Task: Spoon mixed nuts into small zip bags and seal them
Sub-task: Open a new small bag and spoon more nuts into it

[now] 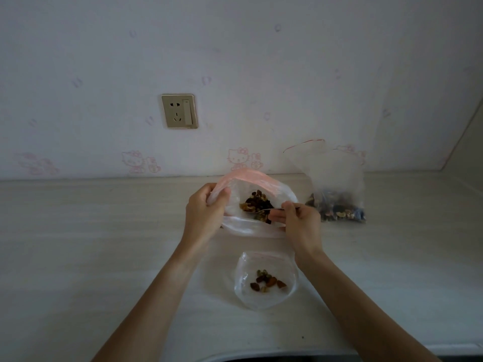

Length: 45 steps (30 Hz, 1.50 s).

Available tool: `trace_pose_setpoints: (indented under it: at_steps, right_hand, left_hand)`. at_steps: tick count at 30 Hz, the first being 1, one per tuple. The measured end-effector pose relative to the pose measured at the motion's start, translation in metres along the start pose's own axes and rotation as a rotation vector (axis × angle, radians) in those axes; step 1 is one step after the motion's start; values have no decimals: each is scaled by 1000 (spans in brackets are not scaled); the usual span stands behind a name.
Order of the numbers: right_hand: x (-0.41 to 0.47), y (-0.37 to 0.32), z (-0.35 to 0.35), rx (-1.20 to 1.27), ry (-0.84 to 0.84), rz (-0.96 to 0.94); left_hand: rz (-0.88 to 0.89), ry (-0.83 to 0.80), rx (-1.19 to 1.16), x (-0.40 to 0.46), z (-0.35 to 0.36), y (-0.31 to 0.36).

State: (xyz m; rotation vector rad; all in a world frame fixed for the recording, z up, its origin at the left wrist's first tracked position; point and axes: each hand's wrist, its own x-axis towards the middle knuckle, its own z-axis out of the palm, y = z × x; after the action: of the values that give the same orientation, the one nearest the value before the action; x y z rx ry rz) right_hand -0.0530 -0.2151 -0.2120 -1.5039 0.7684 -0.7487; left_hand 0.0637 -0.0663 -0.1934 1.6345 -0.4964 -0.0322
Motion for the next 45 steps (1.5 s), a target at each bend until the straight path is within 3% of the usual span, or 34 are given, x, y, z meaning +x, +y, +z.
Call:
trace_pose_setpoints:
  at_steps: [9,17,28,34,42,45]
  right_hand:
    - [-4,-2,4,-113,5,-116]
    - [1,-8,2,-4,-26,84]
    - [-5,-19,-23,95,-111,85]
    - [-12,-27,-48,99,-145,92]
    - [-31,-44,-90,134,-210,12]
    - [-43,-46,-103,138,-256,-3]
  left_hand:
    - [-7,17,6,0,-2,-5]
    - [12,41,30,0,-2,-6]
    - [17,51,42,-1,-4,-1]
    - [-12,90,115,-7,-18,0]
    - [72,222,243,-45,-43,-5]
    - [99,148,317,-68,-46,-6]
